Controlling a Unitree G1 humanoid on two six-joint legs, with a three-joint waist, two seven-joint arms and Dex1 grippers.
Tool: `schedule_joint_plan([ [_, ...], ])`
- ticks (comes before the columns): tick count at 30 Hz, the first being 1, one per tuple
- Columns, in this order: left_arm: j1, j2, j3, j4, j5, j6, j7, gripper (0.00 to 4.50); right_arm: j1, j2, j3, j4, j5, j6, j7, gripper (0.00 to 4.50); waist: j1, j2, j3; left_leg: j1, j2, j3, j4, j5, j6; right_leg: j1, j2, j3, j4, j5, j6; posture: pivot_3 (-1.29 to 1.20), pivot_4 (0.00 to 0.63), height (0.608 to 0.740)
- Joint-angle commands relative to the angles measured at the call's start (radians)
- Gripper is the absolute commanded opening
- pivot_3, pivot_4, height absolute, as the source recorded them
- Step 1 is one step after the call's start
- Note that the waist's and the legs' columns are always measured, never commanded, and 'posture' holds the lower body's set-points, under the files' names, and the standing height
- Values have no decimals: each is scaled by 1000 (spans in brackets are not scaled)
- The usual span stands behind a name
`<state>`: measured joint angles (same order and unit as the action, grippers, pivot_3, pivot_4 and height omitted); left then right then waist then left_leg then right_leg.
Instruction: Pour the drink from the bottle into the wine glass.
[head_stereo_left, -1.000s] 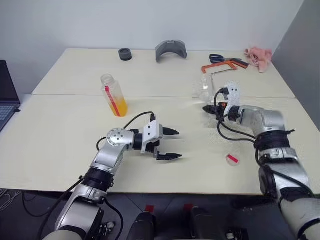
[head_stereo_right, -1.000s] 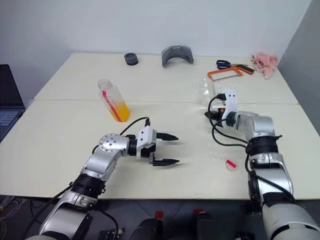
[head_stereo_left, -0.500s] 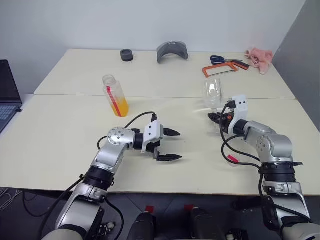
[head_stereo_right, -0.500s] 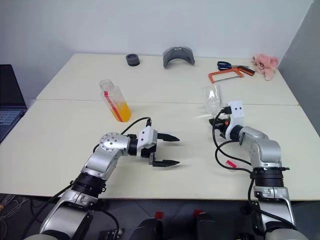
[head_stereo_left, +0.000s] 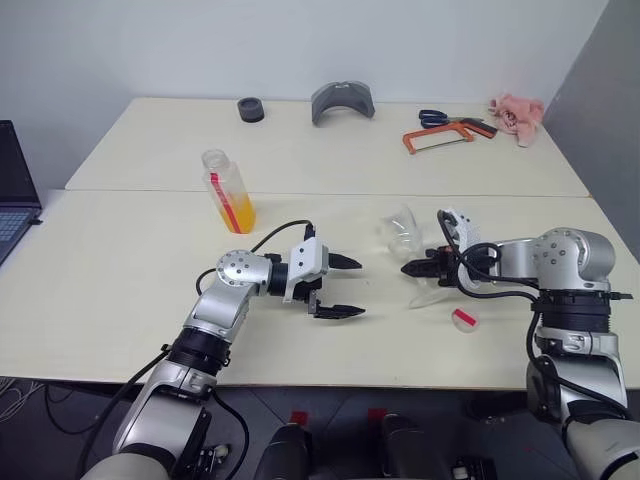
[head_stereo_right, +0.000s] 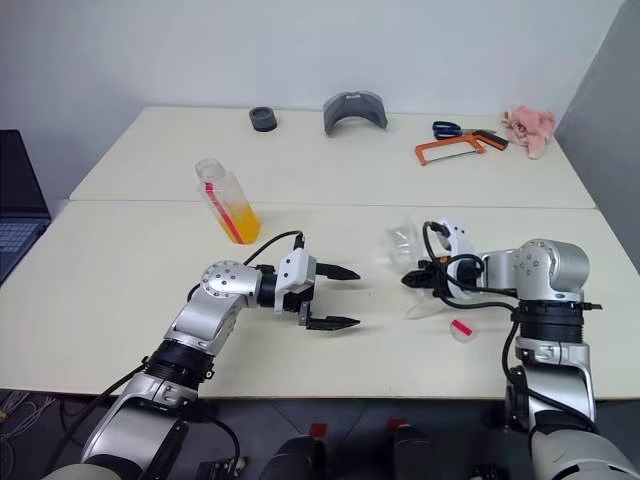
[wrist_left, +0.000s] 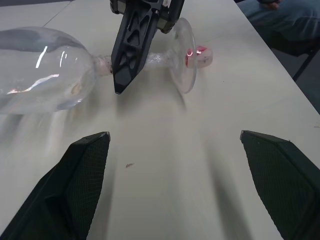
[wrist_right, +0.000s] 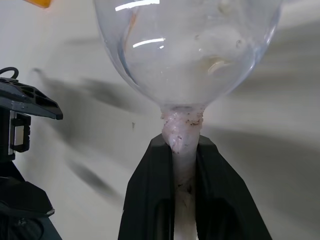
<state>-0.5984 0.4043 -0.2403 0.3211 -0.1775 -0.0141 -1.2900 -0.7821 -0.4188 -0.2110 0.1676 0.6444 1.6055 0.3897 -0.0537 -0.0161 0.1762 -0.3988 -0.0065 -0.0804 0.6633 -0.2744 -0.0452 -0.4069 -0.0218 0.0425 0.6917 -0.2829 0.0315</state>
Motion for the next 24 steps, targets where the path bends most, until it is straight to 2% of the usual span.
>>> schedule_joint_plan([
  [1,0,-2,-2,-22,-4,-21,-1,4500,-12,-18,-1,-16,31,9,-10,1140,0,0,0,0,0,0,0,0,0,0,0,0,0,0,0,0,150,740],
  [9,4,-1,-3,-18,-3,-28,-2,4500,-29,-63,76,-19,23,9,39,3857,-1,0,0,0,0,0,0,0,0,0,0,0,0,0,0,0,150,740],
  [20,9,-5,-5,-13,5,-43,14,4500,-141,-185,287,98,26,-16,236,3857,-1,0,0,0,0,0,0,0,0,0,1,0,-1,0,0,0,150,740],
  [23,16,-5,-5,-19,4,-42,23,4500,-151,-191,326,139,4,-54,270,3275,-1,0,0,0,0,0,0,0,0,0,1,0,-1,0,0,0,150,740],
  [24,18,-5,-6,-22,4,-41,25,4500,-153,-192,338,151,-4,-66,280,2951,-1,0,0,0,0,0,0,0,0,0,1,0,-1,0,0,0,150,740],
])
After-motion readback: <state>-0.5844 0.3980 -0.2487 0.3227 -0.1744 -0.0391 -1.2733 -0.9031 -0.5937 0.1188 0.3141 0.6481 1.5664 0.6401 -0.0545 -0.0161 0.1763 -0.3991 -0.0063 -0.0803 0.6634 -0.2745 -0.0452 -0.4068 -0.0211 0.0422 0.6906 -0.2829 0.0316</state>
